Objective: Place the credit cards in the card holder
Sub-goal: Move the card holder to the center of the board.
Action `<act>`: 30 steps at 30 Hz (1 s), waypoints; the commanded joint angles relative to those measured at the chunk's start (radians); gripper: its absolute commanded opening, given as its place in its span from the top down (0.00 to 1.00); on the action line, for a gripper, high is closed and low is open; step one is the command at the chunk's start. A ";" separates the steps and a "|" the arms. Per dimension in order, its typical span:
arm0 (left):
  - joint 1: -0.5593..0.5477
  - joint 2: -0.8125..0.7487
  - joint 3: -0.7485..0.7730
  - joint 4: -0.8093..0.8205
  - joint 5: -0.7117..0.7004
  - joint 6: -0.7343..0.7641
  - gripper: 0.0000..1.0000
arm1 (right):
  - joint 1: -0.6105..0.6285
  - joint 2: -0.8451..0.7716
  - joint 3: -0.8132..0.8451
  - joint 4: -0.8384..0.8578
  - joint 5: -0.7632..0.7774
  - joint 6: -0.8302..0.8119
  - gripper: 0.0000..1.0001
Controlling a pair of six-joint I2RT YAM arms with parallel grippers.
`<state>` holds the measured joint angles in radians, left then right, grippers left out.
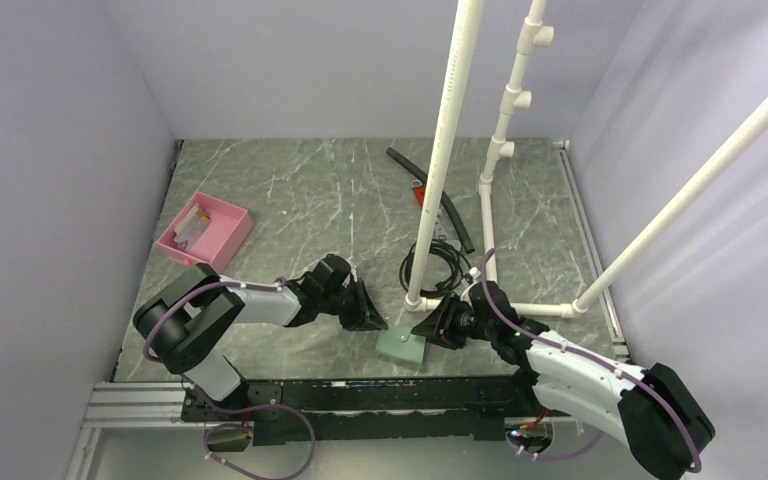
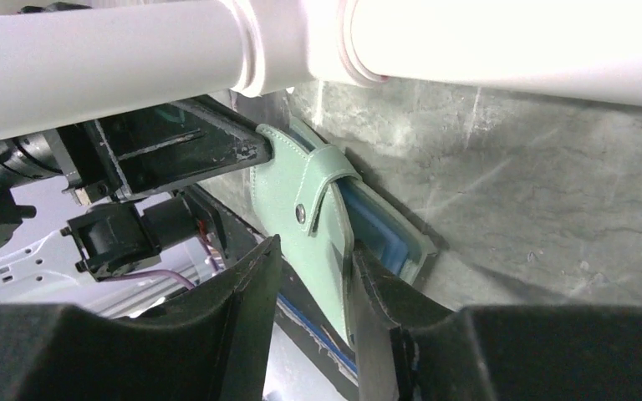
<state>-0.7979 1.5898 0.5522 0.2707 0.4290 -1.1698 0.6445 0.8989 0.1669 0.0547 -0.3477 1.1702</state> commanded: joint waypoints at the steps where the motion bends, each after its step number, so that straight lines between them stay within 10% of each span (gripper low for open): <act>1: 0.030 0.004 0.053 -0.054 0.010 0.067 1.00 | 0.004 -0.050 0.066 -0.062 0.060 -0.035 0.61; 8: 0.162 -0.079 0.275 -0.669 -0.098 0.397 1.00 | -0.108 -0.119 0.272 -0.527 0.299 -0.319 0.42; 13: 0.303 -0.007 0.454 -0.906 -0.139 0.659 1.00 | -0.394 -0.012 0.370 -0.415 0.082 -0.499 0.41; 22: 0.396 0.453 1.027 -1.082 -0.181 0.894 1.00 | -0.494 0.575 0.733 -0.108 -0.183 -0.715 0.38; 25: 0.469 0.528 1.192 -1.145 -0.178 0.837 0.68 | -0.485 0.737 0.873 -0.111 -0.263 -0.759 0.39; 28: 0.482 0.425 1.138 -1.083 -0.213 0.800 0.17 | -0.443 0.835 0.964 -0.147 -0.310 -0.802 0.40; 30: 0.491 0.316 1.041 -1.051 -0.182 0.775 0.03 | -0.392 0.864 1.005 -0.183 -0.281 -0.846 0.40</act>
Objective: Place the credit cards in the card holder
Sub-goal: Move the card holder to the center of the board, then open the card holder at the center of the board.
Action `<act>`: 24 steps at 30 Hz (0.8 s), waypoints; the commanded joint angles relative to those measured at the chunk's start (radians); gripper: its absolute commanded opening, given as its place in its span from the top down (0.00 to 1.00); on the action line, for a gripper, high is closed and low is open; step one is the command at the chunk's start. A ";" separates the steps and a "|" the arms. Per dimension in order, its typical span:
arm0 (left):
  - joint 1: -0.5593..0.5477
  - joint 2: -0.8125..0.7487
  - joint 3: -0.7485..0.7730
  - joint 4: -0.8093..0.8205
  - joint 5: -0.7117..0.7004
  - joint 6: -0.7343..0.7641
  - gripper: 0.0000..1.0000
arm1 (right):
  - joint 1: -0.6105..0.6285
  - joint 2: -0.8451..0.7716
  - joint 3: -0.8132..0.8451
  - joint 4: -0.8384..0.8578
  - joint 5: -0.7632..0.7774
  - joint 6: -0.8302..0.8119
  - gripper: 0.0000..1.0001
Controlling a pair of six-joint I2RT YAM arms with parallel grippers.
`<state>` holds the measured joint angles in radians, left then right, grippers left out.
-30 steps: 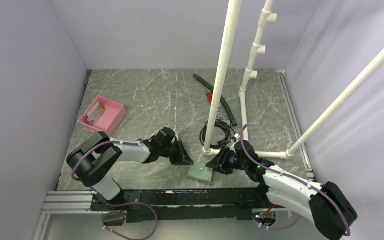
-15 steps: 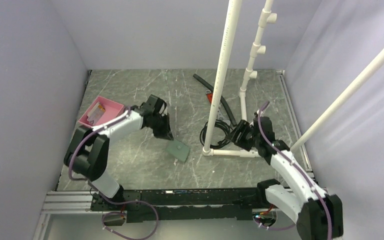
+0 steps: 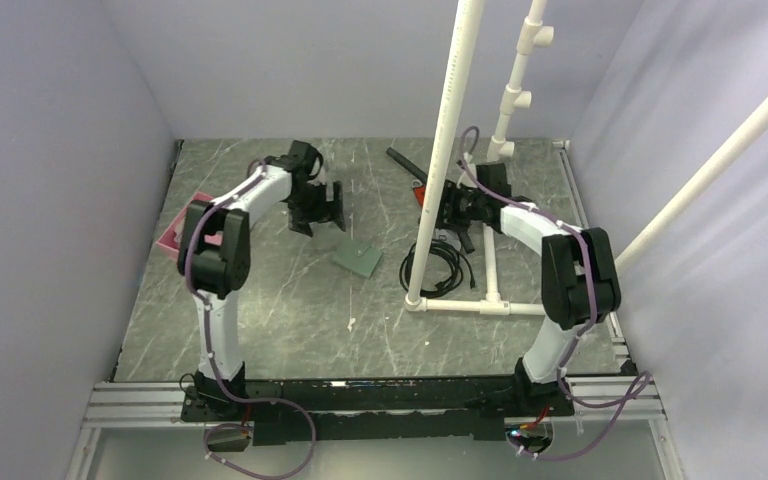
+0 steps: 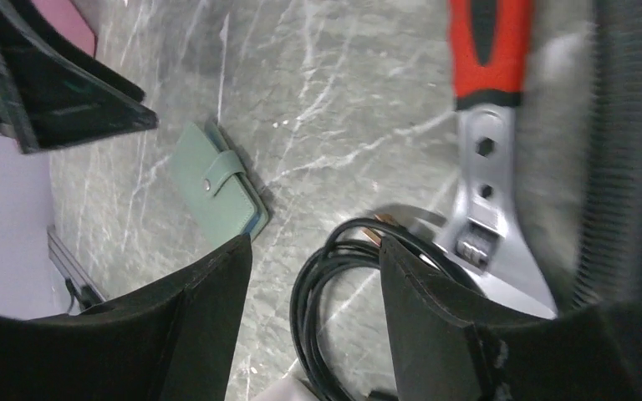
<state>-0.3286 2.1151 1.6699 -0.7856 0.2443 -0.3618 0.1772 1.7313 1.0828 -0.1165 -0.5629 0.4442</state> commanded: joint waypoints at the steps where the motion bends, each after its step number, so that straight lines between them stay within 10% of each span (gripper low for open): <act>1: 0.028 -0.254 -0.141 0.027 0.031 -0.052 0.03 | 0.108 0.047 0.108 -0.027 -0.052 -0.144 0.40; 10: 0.044 -0.512 -0.744 0.600 0.346 -0.510 0.35 | 0.258 0.253 0.290 -0.043 -0.185 -0.192 0.56; 16: 0.043 -0.477 -0.845 0.751 0.239 -0.725 0.25 | 0.284 0.307 0.295 -0.037 -0.183 -0.178 0.63; 24: 0.034 -0.395 -0.891 0.892 0.138 -0.882 0.36 | 0.291 0.327 0.227 0.013 -0.169 -0.154 0.76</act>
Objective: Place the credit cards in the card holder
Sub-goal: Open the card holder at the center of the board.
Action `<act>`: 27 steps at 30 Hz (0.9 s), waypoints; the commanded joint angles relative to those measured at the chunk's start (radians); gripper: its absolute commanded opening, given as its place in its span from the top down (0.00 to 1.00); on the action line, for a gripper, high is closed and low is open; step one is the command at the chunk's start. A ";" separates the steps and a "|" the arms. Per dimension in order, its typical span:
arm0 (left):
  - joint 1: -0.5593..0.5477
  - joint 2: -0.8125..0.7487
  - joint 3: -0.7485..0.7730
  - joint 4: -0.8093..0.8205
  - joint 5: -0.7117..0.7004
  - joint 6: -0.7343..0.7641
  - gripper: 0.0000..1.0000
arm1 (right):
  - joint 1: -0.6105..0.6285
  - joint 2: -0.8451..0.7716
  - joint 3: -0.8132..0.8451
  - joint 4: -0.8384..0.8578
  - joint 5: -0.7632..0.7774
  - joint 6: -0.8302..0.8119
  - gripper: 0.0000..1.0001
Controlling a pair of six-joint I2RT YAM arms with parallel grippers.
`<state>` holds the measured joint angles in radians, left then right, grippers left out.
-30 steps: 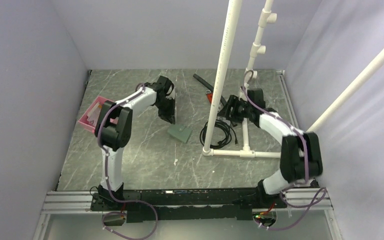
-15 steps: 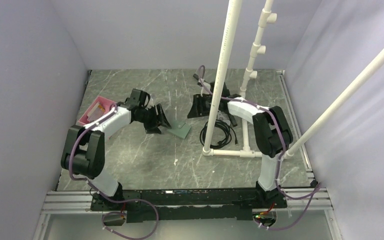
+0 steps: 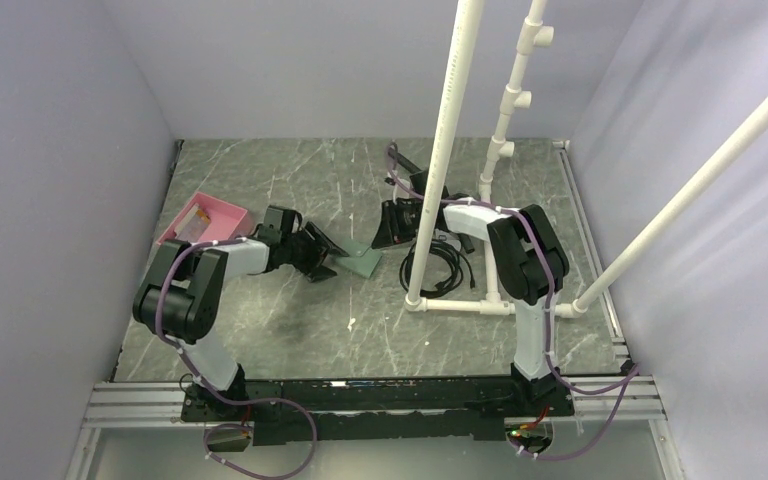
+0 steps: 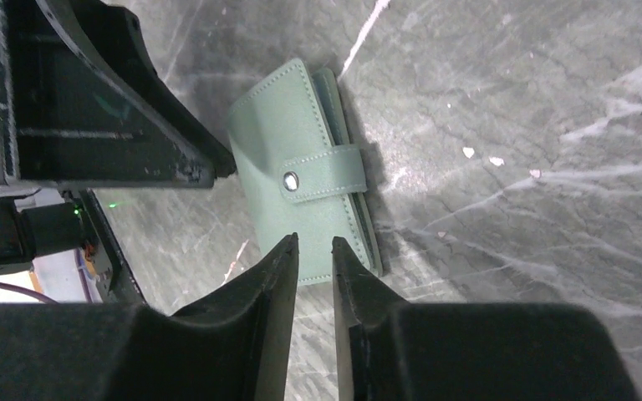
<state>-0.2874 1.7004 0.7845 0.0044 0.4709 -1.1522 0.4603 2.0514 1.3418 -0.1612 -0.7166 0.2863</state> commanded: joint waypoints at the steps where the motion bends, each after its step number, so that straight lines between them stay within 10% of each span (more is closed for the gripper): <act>1: -0.007 0.032 0.000 0.098 -0.094 -0.094 0.38 | 0.007 0.010 -0.040 0.067 -0.010 0.009 0.78; 12: -0.042 0.150 0.070 0.242 -0.065 -0.078 0.46 | 0.006 0.064 -0.100 0.113 0.065 0.112 0.88; 27: -0.047 0.267 0.375 0.001 0.084 0.262 0.99 | 0.003 0.004 -0.049 0.006 0.275 0.054 0.71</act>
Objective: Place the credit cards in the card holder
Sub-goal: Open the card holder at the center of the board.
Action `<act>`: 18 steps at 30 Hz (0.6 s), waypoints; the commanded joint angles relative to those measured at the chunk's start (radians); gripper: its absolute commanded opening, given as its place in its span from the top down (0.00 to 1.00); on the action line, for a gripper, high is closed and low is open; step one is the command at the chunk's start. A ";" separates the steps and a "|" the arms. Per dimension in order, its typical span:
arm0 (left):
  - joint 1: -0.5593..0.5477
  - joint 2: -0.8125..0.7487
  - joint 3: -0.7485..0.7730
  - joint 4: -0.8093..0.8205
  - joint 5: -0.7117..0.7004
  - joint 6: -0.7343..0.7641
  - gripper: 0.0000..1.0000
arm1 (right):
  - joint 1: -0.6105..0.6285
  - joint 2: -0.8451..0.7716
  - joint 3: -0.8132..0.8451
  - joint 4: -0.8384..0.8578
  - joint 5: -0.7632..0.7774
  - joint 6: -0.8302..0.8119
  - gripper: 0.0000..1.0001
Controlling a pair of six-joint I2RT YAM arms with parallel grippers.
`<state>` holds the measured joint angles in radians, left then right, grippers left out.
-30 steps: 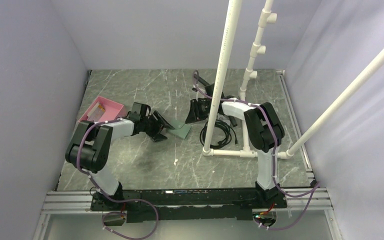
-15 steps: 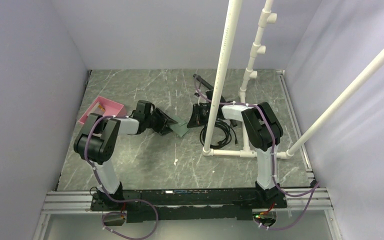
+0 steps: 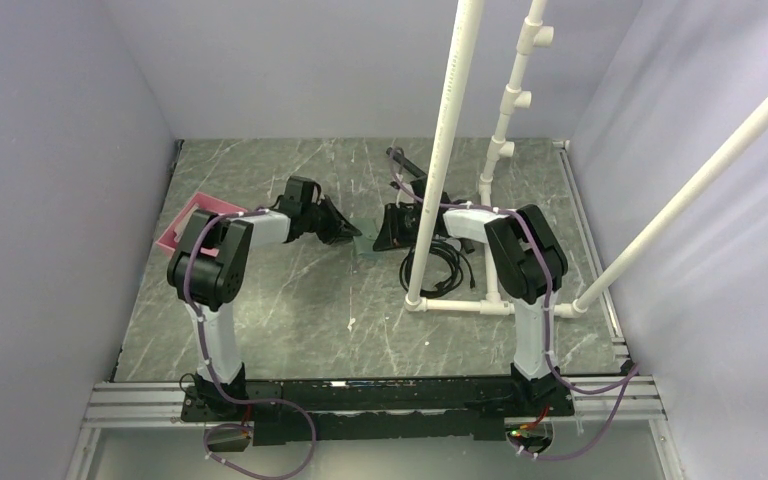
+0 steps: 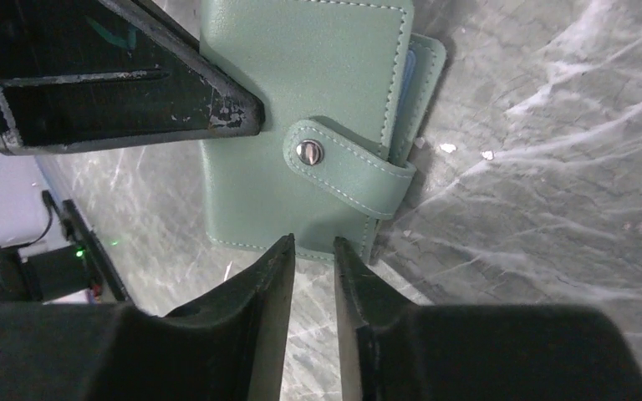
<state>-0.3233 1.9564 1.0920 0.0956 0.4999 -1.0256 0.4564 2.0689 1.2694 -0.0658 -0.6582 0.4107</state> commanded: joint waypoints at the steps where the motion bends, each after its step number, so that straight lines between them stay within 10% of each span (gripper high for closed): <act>1: -0.011 0.008 0.069 -0.108 0.057 0.155 1.00 | 0.008 -0.022 0.029 -0.101 0.248 -0.078 0.67; 18: -0.015 0.010 0.071 -0.094 0.090 0.188 1.00 | 0.072 -0.034 0.099 -0.079 0.356 -0.082 0.42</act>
<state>-0.3302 1.9701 1.1442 -0.0044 0.5716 -0.8669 0.5079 2.0289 1.3132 -0.1329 -0.3523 0.3504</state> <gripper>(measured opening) 0.043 0.579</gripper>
